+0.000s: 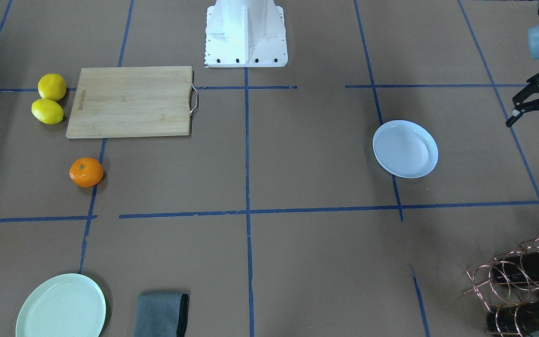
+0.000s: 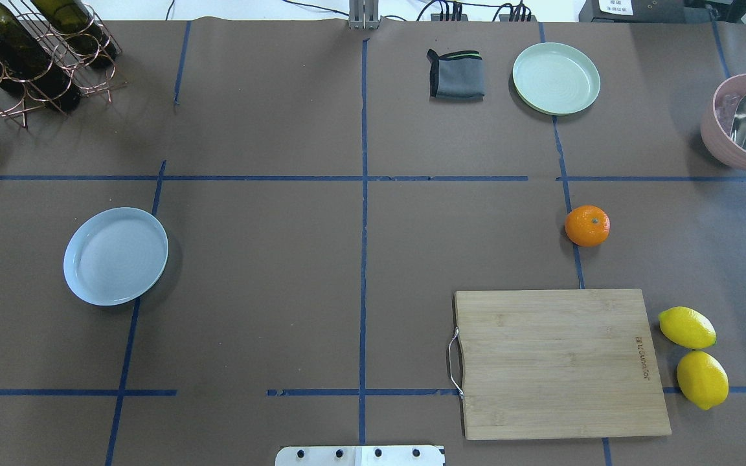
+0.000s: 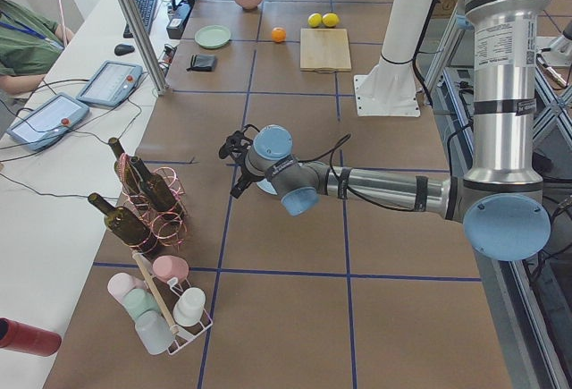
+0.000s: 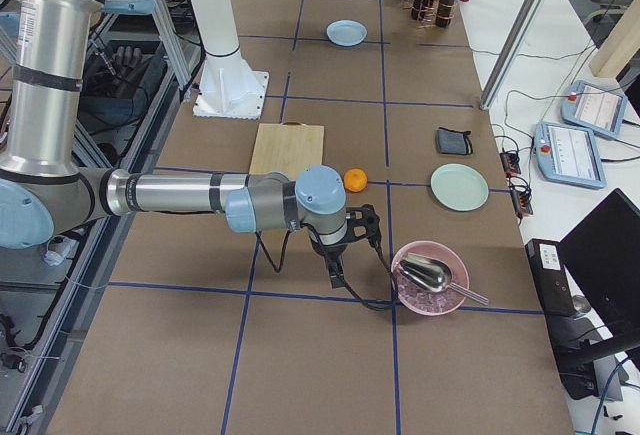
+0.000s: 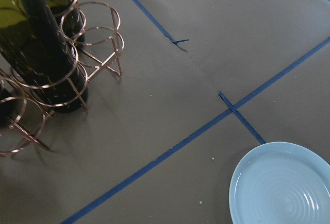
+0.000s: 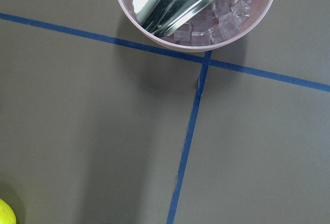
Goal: Pick orange to plate
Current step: 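Reach the left gripper to the light blue plate and grip its rim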
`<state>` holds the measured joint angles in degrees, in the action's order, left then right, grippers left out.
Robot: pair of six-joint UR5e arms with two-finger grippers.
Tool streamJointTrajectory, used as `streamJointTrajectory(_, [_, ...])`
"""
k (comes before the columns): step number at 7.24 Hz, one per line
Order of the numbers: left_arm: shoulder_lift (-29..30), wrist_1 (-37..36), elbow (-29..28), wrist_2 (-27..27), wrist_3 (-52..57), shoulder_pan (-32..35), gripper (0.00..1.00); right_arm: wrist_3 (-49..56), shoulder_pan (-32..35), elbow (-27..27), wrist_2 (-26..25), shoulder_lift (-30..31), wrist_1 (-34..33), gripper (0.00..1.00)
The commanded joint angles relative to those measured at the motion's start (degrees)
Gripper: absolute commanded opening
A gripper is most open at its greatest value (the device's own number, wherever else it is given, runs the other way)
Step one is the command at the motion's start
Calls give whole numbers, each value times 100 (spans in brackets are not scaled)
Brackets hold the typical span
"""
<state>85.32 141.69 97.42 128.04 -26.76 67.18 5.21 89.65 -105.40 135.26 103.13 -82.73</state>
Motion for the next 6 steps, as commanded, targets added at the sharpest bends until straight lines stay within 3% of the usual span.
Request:
streamJointTrajectory(1, [-207,321,5,-1039,-1440,-939,83,-2,0,-7,9,50,2,100])
streamJointTrajectory(3, [-261,535,-22,-1596,-2724,-1626,61,-2,0,-7,27,50,2,100])
streamJointTrajectory(4, [-270,544,-30,-2016,-3164,-2021,59,-2,0,-25,27,50,2,100])
streamJointTrajectory(6, [-270,553,-110,-2274,-3501,-2375,59,-2,0,-34,27,50,2,100])
